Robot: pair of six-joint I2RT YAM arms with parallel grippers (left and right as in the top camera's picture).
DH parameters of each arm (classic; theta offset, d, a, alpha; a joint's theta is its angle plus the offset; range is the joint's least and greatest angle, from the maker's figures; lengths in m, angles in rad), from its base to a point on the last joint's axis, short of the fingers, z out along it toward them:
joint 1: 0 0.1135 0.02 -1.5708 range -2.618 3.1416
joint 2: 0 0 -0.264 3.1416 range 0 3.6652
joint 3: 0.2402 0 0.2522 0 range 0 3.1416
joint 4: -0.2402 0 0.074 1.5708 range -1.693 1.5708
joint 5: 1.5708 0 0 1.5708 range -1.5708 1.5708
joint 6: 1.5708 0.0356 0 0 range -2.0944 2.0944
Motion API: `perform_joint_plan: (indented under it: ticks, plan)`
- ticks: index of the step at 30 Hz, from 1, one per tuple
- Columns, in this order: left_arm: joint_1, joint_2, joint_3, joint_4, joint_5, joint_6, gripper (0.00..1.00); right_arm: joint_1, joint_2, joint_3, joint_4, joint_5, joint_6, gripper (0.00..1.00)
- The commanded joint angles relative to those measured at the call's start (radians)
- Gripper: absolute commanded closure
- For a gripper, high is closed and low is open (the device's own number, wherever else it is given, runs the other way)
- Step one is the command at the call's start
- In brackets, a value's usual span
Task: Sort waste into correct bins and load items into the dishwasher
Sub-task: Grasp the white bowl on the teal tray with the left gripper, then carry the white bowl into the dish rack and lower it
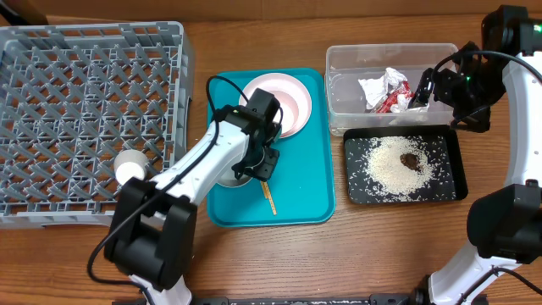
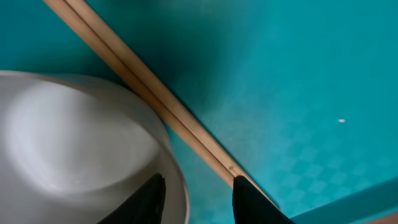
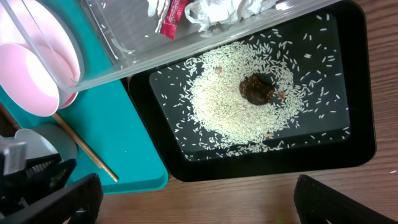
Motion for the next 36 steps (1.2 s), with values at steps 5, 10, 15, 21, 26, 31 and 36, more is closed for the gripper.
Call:
perform_joint_plan:
  ticks: [5, 10, 15, 21, 26, 31, 36]
  plan:
    - [-0.007, 0.026, -0.008, 0.001, 0.000, 0.003, 0.67, 0.001, -0.039, 0.010, -0.002, -0.006, 0.004, 0.00]
    - [-0.006, 0.026, -0.049, 0.012, -0.020, 0.003, 0.73, 0.001, -0.039, 0.010, -0.002, -0.006, 0.004, 0.00]
    - [-0.006, 0.026, -0.052, 0.010, -0.038, 0.003, 0.96, 0.001, -0.039, 0.010, -0.004, -0.006, 0.004, 0.00]
    - [-0.006, 0.002, 0.020, -0.051, -0.045, 0.003, 0.96, 0.001, -0.039, 0.010, -0.005, -0.009, 0.004, 0.00]
    - [0.011, -0.109, 0.161, -0.125, -0.095, 0.004, 0.96, 0.001, -0.039, 0.010, -0.005, -0.009, 0.004, 0.00]
    - [0.158, -0.242, 0.248, -0.125, -0.088, 0.016, 0.96, 0.001, -0.039, 0.010, -0.005, -0.009, 0.004, 0.00]
    - [0.454, -0.258, 0.258, -0.066, 0.275, 0.155, 0.96, 0.001, -0.039, 0.010, -0.005, -0.009, 0.004, 0.00]
